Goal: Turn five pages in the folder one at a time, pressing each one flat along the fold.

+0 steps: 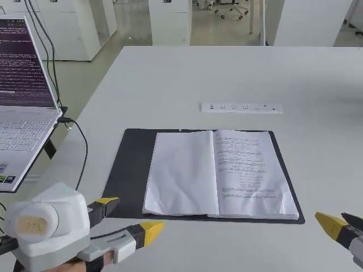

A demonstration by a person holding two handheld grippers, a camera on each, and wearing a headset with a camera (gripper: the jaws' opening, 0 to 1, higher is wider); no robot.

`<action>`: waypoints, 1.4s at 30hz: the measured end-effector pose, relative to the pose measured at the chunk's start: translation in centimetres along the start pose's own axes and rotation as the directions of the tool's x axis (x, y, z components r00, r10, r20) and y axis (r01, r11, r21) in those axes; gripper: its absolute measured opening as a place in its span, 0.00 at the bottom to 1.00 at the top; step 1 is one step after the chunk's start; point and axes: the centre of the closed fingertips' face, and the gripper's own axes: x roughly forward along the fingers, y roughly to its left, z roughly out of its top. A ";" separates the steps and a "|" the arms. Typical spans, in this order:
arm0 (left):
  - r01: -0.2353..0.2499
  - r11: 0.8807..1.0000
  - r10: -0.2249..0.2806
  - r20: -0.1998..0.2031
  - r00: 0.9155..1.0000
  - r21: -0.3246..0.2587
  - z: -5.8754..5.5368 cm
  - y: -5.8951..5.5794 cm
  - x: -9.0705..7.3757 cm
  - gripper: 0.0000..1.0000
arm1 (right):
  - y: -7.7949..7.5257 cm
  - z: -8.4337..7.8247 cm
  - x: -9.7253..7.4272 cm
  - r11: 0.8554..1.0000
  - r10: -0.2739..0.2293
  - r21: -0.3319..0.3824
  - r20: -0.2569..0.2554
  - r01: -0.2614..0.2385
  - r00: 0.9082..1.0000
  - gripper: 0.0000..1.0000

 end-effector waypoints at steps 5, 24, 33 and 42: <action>0.043 0.999 -0.043 -0.015 0.999 0.028 0.4 -1.5 2.6 0.63 | -0.3 -0.2 0.4 1.000 0.005 0.007 -0.001 -0.005 1.000 0.37; 0.169 0.978 -0.159 -0.087 0.983 0.120 1.3 -6.6 12.7 0.62 | -1.7 -1.4 3.6 0.999 0.024 -0.023 -0.053 -0.025 0.998 0.36; 0.189 0.975 -0.176 -0.111 0.978 0.118 0.3 -8.3 16.4 0.60 | -2.0 -1.9 5.3 0.998 0.035 -0.043 -0.082 -0.039 0.996 0.35; 0.188 0.973 -0.176 -0.102 0.979 0.132 -0.2 -9.7 21.4 0.58 | -3.1 -2.4 6.4 0.999 0.030 -0.034 -0.089 -0.033 0.996 0.35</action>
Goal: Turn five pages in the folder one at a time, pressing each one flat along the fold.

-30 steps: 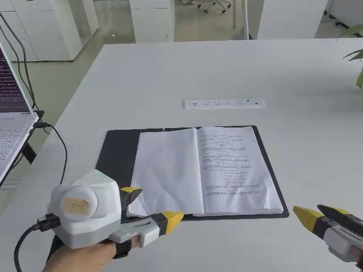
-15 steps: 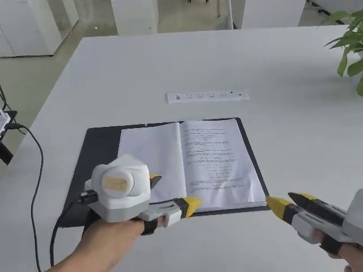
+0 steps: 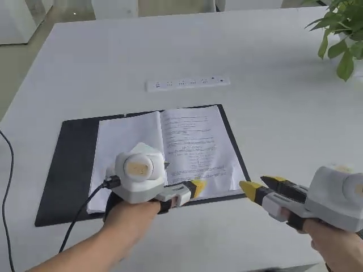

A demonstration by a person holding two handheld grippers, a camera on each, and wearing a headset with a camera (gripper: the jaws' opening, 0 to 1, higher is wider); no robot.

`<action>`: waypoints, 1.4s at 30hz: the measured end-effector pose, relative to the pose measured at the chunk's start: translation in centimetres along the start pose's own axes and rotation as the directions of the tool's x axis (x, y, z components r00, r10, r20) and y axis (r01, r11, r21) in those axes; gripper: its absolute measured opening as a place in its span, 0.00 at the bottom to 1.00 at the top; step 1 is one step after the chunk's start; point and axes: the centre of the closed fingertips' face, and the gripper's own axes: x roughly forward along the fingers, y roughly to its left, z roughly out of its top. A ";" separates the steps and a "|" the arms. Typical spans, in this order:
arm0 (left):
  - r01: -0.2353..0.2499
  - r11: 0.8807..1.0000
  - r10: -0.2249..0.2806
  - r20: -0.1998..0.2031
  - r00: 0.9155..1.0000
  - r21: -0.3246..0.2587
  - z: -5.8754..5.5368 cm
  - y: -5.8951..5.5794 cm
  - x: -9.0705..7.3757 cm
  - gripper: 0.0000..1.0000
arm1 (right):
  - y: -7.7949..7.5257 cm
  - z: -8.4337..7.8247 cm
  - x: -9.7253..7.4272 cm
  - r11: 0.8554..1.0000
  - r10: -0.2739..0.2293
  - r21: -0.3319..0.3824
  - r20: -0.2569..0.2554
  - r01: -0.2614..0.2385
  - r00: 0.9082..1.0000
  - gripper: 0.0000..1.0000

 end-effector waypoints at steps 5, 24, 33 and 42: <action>-0.011 1.000 0.011 -0.009 1.000 0.011 -0.4 -0.4 3.0 0.59 | -0.5 -0.2 0.5 1.000 -0.004 0.011 0.000 0.004 1.000 0.34; -0.093 0.987 0.098 -0.032 0.995 0.131 -2.4 -1.0 7.2 0.54 | -1.7 -1.2 1.7 0.999 -0.011 0.033 -0.021 0.011 1.000 0.34; -0.063 0.982 0.056 0.042 0.998 0.180 -2.5 -1.3 7.1 0.48 | -1.6 -1.7 2.2 0.999 -0.007 0.038 -0.029 0.008 1.000 0.34; -0.043 0.981 0.030 0.068 0.997 0.187 -2.6 -1.7 7.2 0.41 | -1.5 -2.0 2.3 0.999 -0.007 0.039 -0.035 0.008 0.999 0.34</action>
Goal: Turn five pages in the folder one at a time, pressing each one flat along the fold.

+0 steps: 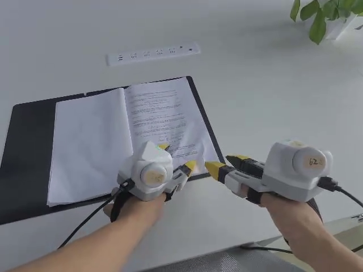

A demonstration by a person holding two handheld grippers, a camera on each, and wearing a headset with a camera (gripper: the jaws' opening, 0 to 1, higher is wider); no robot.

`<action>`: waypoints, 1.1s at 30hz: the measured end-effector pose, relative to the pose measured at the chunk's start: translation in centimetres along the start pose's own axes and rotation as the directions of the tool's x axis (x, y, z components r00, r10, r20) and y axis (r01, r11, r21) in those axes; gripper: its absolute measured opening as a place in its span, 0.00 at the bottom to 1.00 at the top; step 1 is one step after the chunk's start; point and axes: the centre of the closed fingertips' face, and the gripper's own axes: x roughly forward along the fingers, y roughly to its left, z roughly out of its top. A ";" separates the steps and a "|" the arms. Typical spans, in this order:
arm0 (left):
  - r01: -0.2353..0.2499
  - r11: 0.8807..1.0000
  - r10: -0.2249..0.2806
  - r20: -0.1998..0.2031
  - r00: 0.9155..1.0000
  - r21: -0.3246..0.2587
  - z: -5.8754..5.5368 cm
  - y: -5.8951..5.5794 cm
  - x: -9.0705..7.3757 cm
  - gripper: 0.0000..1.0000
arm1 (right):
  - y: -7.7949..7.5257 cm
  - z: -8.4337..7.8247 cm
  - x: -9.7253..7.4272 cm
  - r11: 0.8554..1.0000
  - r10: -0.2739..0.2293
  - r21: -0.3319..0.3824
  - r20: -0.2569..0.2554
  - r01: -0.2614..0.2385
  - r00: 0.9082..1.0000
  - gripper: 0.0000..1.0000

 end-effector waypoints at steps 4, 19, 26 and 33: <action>0.000 1.000 0.000 0.000 1.000 -0.003 0.0 0.0 0.0 0.41 | 0.0 -0.1 -0.1 1.000 -0.002 0.004 0.000 0.002 1.000 0.34; 0.002 1.000 -0.002 0.005 1.000 -0.010 -0.1 0.1 0.1 0.36 | 0.2 -0.3 -0.1 1.000 -0.001 -0.001 -0.006 0.001 1.000 0.34; 0.002 1.000 -0.002 0.012 1.000 -0.010 0.0 0.8 0.0 0.26 | 0.3 -0.4 -0.1 1.000 -0.002 -0.007 -0.010 0.002 1.000 0.33; -0.004 1.000 0.004 0.008 1.000 -0.006 0.0 1.0 -0.1 0.14 | 0.3 -0.5 -0.1 1.000 -0.001 -0.009 -0.017 0.001 1.000 0.33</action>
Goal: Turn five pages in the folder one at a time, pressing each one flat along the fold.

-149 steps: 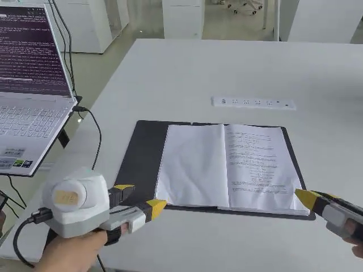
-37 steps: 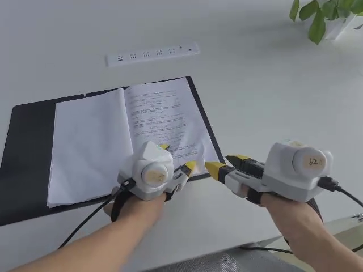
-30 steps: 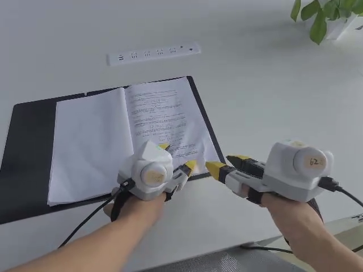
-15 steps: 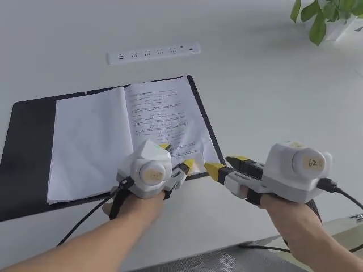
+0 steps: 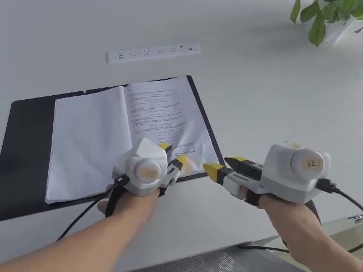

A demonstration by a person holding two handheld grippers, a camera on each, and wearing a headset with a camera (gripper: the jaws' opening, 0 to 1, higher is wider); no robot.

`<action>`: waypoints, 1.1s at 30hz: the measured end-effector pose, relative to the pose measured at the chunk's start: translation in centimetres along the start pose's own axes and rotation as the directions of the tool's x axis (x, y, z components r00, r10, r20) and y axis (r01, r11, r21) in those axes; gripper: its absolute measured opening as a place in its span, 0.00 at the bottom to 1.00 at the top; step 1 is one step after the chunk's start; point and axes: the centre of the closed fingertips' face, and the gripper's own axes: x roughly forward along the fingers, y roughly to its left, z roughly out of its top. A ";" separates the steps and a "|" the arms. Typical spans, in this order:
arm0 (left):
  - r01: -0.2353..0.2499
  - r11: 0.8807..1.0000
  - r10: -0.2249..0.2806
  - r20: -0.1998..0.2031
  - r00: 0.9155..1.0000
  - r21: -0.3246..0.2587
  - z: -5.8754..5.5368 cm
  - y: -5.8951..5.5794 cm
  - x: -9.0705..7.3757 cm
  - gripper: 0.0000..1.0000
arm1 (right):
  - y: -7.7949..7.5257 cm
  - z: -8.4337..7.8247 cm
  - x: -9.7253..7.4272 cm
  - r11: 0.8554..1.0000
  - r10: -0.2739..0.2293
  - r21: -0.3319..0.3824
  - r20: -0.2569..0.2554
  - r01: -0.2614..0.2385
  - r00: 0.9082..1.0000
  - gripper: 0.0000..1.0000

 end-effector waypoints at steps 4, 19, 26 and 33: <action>-0.011 1.000 0.011 -0.009 1.000 0.003 0.0 0.7 0.1 0.07 | 0.0 0.0 0.0 1.000 0.000 -0.001 0.000 0.000 1.000 0.33; -0.016 0.989 0.016 -0.001 1.000 -0.146 -0.1 0.8 0.1 0.00 | -0.2 0.3 0.5 1.000 0.001 0.018 0.005 -0.001 1.000 0.33; -0.010 0.990 0.010 0.000 1.000 -0.138 -0.1 0.8 0.1 0.01 | -1.1 0.3 1.8 0.995 -0.014 0.100 -0.004 0.014 1.000 0.30; -0.009 0.991 0.009 0.002 1.000 -0.134 0.0 0.8 0.2 0.01 | -2.0 0.1 3.1 0.980 -0.032 0.193 -0.032 0.037 0.999 0.20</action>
